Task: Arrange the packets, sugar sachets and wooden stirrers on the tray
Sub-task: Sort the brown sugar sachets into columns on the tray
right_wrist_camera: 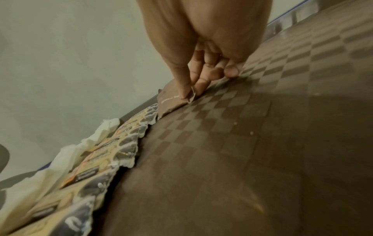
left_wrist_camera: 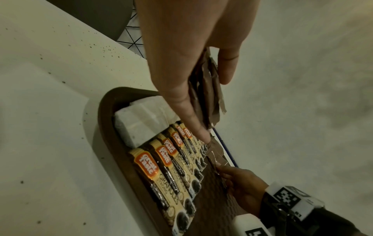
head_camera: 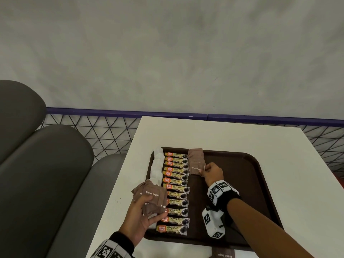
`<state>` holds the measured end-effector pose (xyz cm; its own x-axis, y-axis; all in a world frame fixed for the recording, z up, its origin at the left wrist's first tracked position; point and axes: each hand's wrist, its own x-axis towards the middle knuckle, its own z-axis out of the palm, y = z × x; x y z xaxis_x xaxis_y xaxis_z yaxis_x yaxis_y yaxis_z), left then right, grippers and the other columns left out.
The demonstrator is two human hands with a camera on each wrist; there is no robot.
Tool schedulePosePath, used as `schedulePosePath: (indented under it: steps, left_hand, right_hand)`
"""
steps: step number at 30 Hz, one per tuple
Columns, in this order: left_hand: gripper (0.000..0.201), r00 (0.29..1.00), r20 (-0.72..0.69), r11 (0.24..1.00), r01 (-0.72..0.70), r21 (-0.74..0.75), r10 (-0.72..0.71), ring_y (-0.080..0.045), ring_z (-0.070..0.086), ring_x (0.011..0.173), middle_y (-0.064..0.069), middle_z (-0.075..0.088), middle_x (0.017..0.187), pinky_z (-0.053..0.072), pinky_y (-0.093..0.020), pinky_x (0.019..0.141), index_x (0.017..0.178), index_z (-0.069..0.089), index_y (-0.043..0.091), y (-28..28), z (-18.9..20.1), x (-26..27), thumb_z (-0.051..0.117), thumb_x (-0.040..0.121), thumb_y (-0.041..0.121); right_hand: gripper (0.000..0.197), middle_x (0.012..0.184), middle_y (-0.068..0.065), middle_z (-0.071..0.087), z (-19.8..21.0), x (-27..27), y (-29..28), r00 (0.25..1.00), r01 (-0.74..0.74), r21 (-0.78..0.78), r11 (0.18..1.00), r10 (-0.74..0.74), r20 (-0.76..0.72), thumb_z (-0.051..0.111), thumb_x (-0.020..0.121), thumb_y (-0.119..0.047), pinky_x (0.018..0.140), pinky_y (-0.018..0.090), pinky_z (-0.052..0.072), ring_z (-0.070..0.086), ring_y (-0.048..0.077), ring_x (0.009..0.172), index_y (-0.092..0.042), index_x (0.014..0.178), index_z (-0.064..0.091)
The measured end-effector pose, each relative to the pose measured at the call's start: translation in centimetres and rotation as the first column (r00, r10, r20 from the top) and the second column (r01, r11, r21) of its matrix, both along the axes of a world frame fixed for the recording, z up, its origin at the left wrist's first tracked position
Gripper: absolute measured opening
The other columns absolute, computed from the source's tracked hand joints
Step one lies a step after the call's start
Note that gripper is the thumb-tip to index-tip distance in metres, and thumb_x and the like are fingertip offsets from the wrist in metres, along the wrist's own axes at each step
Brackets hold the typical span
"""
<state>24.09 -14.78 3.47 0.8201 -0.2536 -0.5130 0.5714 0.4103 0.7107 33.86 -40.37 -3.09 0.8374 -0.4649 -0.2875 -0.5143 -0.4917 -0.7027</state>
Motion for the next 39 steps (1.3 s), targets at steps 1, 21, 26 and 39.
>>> schedulePosePath:
  steps: [1, 21, 26, 39]
  left_hand:
    - [0.038, 1.000, 0.000, 1.000, -0.002, -0.002, 0.002, -0.041, 0.063, 0.102, -0.025, 0.066, 0.110, 0.054, -0.054, 0.081, 0.124, 0.054, 0.008, 0.0, 0.0, 0.0, 0.051, 0.086, 0.009]
    - [0.035, 0.990, 0.102, 0.995, -0.096, -0.008, 0.096, -0.029, 0.069, 0.095, -0.008, 0.073, 0.100, 0.060, -0.039, 0.066, 0.113, 0.059, 0.023, -1.6, 1.1, -0.5, 0.056, 0.087, 0.000]
    - [0.044, 0.993, 0.048, 0.992, -0.109, -0.056, 0.112, -0.036, 0.064, 0.103, -0.021, 0.065, 0.116, 0.059, -0.044, 0.073, 0.128, 0.051, 0.010, -1.5, 0.9, -0.8, 0.054, 0.086, -0.001]
    - [0.029, 0.990, -0.005, 0.987, -0.140, 0.081, 0.141, -0.034, 0.066, 0.088, -0.019, 0.068, 0.105, 0.058, -0.036, 0.054, 0.118, 0.056, 0.013, -0.6, 0.8, -0.9, 0.054, 0.090, 0.007]
  right_hand:
    - [0.020, 0.100, 0.015, 0.057, 0.1, -0.1, -0.1, 1.000, 0.005, -0.005, 1.000, -0.005, 0.010, 0.068, 0.081, -0.019, 0.073, 0.025, 0.036, 0.046, 0.019, 0.081, -0.015, 0.084, 0.048]
    - [0.020, 0.080, -0.008, 0.049, 6.7, -4.6, 6.9, 0.717, -0.687, 0.393, 0.611, 0.658, 0.229, 0.069, 0.081, -0.017, 0.058, 0.006, 0.037, 0.044, -0.001, 0.065, -0.024, 0.082, 0.050]
    - [0.021, 0.078, -0.005, 0.051, 6.2, -4.7, 7.0, 0.793, -0.594, 0.509, 0.623, 0.559, 0.242, 0.067, 0.081, -0.008, 0.051, 0.010, 0.041, 0.050, 0.003, 0.065, -0.020, 0.078, 0.050]
    - [0.026, 0.078, 0.003, 0.061, 3.0, -2.5, -0.4, 0.991, -0.108, 0.322, 0.940, 0.078, 0.106, 0.066, 0.080, -0.001, 0.056, 0.019, 0.040, 0.056, 0.016, 0.069, -0.021, 0.071, 0.052]
